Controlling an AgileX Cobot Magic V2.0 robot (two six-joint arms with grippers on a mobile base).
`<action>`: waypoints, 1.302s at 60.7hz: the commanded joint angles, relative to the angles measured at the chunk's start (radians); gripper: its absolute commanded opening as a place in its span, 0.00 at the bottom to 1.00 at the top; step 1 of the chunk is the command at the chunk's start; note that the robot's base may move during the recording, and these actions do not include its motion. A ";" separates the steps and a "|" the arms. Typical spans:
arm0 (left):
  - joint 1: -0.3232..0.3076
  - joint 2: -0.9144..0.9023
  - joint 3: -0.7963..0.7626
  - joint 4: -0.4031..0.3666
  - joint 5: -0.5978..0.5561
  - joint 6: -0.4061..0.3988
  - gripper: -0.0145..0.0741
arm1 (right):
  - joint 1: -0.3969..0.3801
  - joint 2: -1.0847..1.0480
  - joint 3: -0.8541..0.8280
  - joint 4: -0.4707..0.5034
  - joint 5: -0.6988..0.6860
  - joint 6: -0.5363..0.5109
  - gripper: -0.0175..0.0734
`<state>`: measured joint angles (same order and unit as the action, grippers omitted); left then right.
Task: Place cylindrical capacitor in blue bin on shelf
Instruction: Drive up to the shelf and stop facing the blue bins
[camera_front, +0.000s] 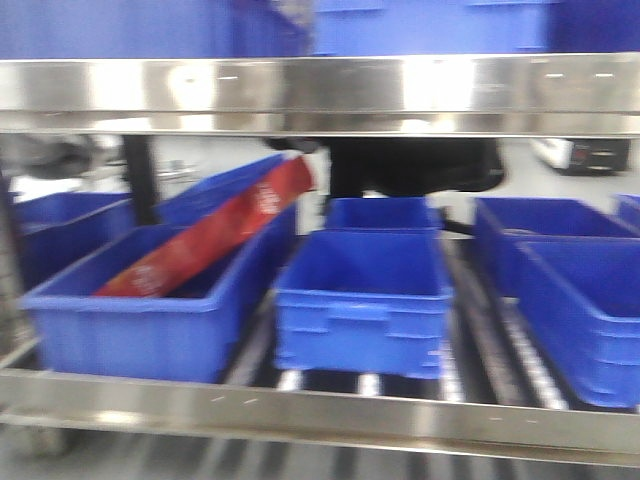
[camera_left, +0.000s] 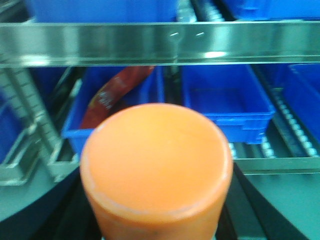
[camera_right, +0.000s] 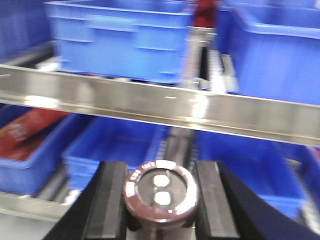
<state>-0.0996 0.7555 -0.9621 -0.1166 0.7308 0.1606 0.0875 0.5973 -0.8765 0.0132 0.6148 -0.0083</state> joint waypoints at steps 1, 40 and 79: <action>-0.005 -0.003 -0.002 -0.009 -0.016 0.001 0.04 | 0.002 -0.003 -0.008 -0.013 -0.027 -0.001 0.07; -0.005 -0.003 -0.002 -0.009 -0.016 0.001 0.04 | 0.002 -0.003 -0.008 -0.013 -0.027 -0.001 0.07; -0.005 -0.003 -0.002 -0.009 -0.016 0.001 0.04 | 0.002 -0.003 -0.008 -0.013 -0.027 -0.001 0.07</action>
<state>-0.0996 0.7555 -0.9621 -0.1184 0.7308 0.1606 0.0875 0.5973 -0.8765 0.0114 0.6148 -0.0083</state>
